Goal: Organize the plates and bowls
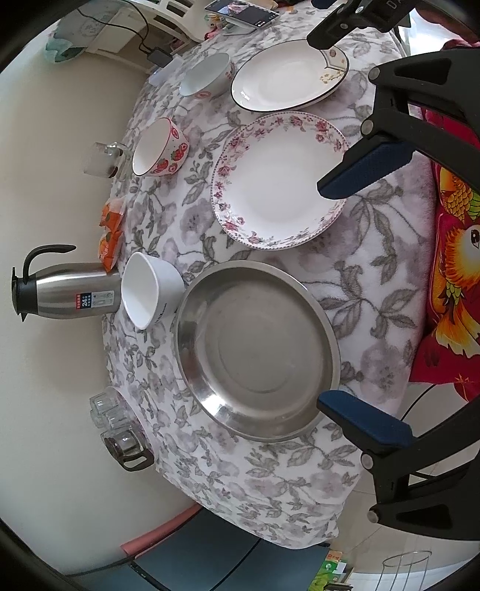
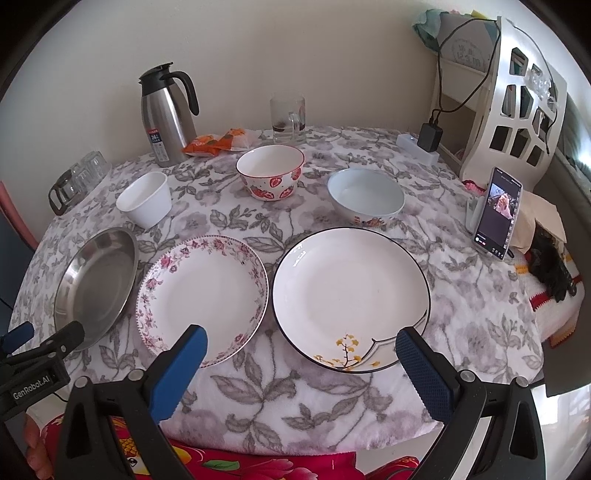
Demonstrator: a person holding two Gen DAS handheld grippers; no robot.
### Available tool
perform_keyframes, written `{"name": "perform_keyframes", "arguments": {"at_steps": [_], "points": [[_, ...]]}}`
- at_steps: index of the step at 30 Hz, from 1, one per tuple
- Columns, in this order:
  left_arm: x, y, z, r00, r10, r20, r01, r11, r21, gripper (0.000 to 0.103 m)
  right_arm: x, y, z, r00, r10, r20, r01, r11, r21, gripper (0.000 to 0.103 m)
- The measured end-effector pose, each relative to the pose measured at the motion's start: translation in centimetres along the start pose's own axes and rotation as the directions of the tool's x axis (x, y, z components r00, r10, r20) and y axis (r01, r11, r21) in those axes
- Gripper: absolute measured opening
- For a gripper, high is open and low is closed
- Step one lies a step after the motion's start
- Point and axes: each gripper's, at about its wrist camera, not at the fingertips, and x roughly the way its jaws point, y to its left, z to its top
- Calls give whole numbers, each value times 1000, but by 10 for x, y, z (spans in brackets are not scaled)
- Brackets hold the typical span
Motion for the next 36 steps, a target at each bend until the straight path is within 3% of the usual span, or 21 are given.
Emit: {"name": "perform_keyframes", "arguments": {"at_steps": [12, 36], "points": [[-5, 0, 0, 1000, 8, 25, -8, 1000, 0, 103, -7, 6, -1, 999, 3, 35, -2, 1000, -32, 103], [-6, -1, 0, 1000, 8, 25, -8, 1000, 2, 103, -3, 11, -2, 1000, 4, 18, -3, 999, -54, 103]]}}
